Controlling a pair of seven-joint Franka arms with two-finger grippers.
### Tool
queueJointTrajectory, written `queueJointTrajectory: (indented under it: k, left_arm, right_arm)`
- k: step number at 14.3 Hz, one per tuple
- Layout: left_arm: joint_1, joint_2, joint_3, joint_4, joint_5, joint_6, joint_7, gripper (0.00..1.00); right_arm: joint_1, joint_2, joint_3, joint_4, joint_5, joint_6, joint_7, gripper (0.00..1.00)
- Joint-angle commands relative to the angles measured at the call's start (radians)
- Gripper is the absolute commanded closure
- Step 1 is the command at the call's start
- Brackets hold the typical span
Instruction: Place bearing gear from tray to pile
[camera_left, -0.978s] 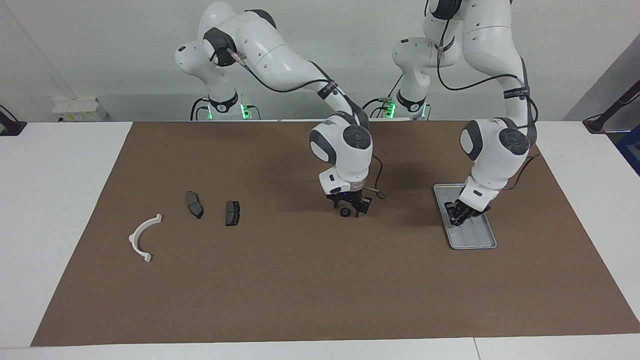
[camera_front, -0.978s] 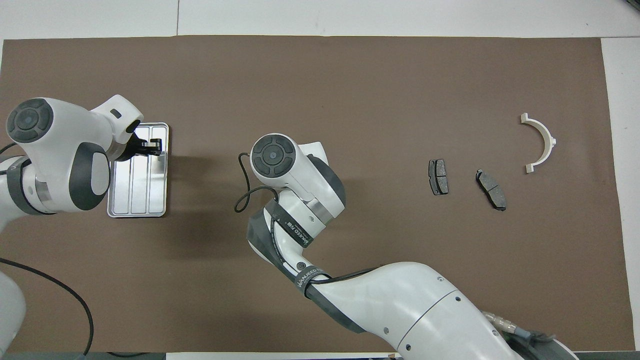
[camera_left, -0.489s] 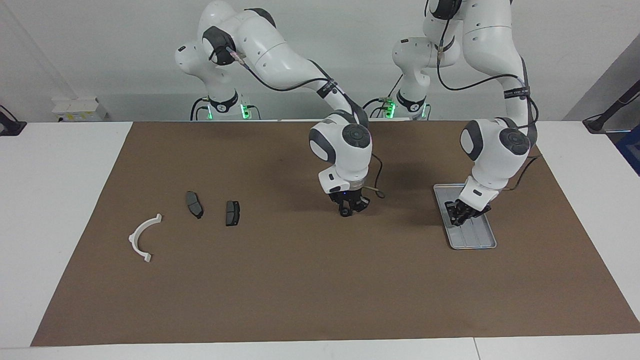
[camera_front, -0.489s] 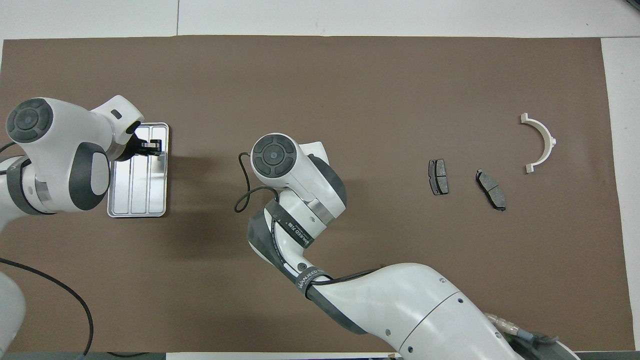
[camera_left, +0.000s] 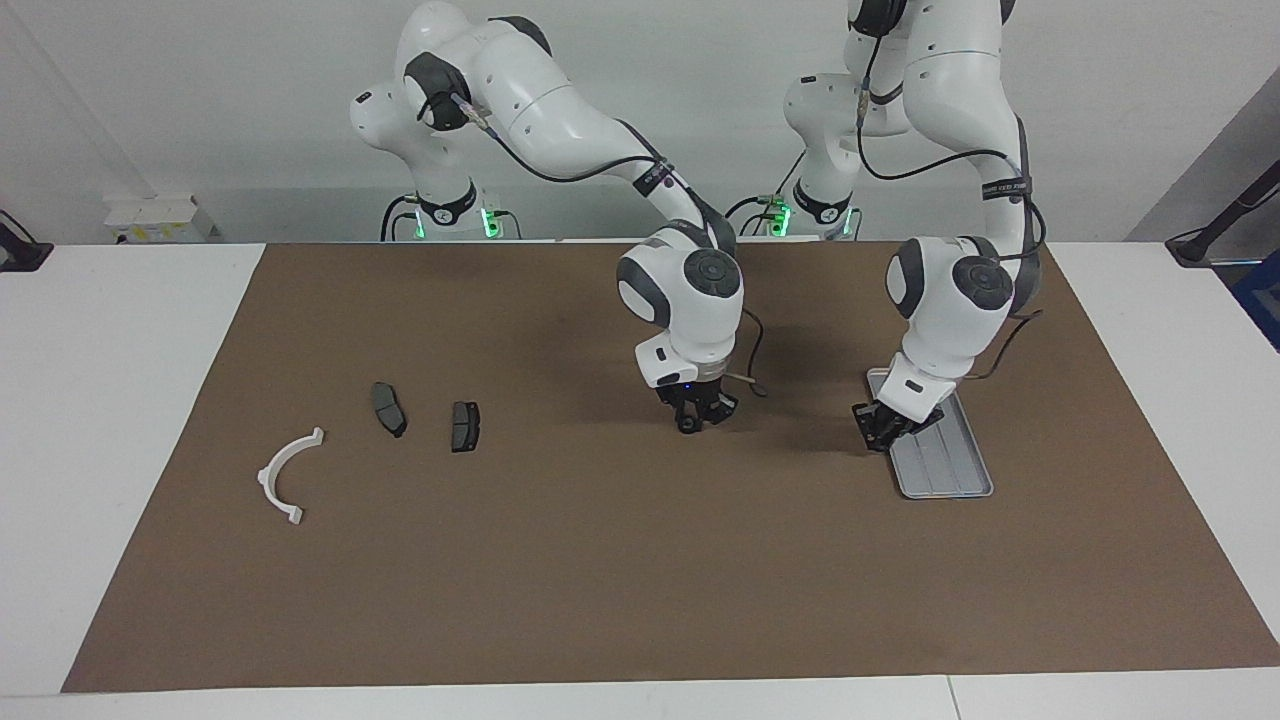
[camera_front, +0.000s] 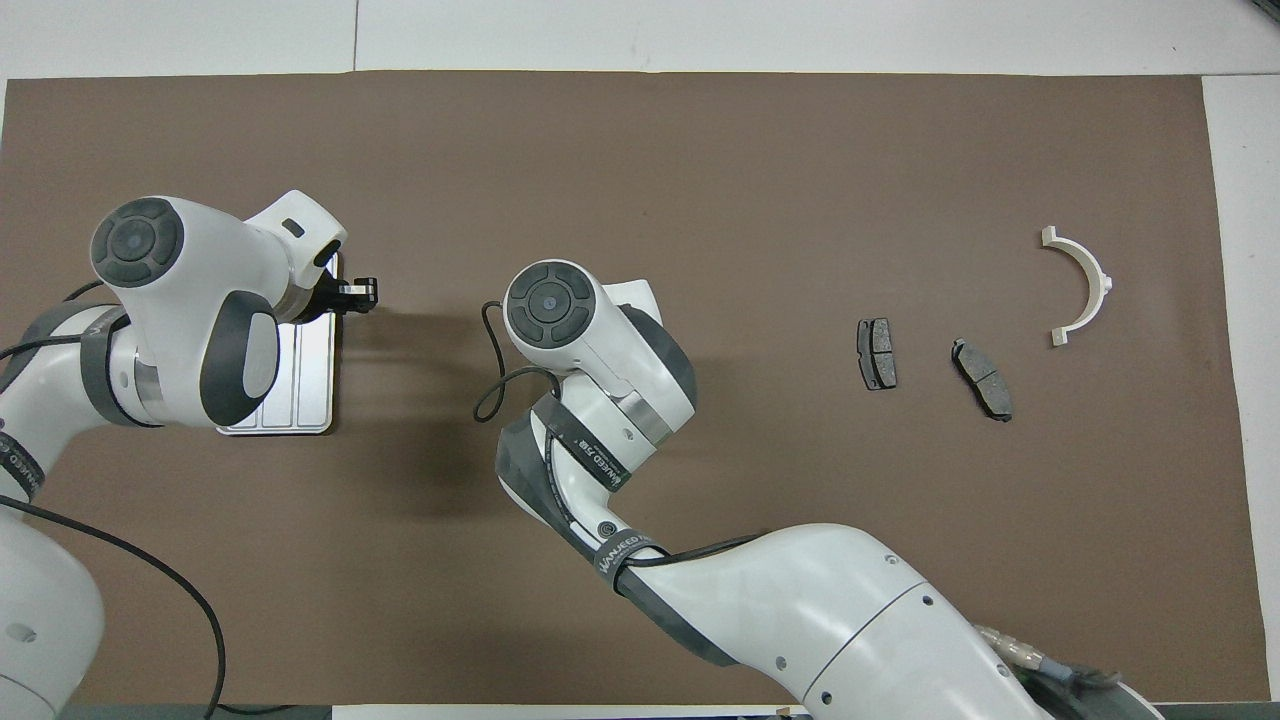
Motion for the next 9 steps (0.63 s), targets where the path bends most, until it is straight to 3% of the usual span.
queueJointTrajectory:
  k: [1, 4, 9]
  left_arm:
    - [-0.015, -0.013, 0.016, -0.016, -0.017, 0.02, -0.016, 1.0]
    - [-0.066, -0.011, 0.017, -0.023, -0.017, 0.029, -0.095, 1.0]
    - [-0.322, 0.01, 0.02, 0.022, -0.005, -0.003, -0.439, 1.0]
  right_arm:
    - [-0.028, -0.037, 0.0, 0.025, 0.0, -0.059, -0.038, 1.0]
    - [-0.077, -0.102, 0.0, 0.025, 0.002, -0.111, -0.13, 1.0]
    - [-0.21, -0.223, 0.002, 0.023, 0.003, -0.258, -0.451, 1.0]
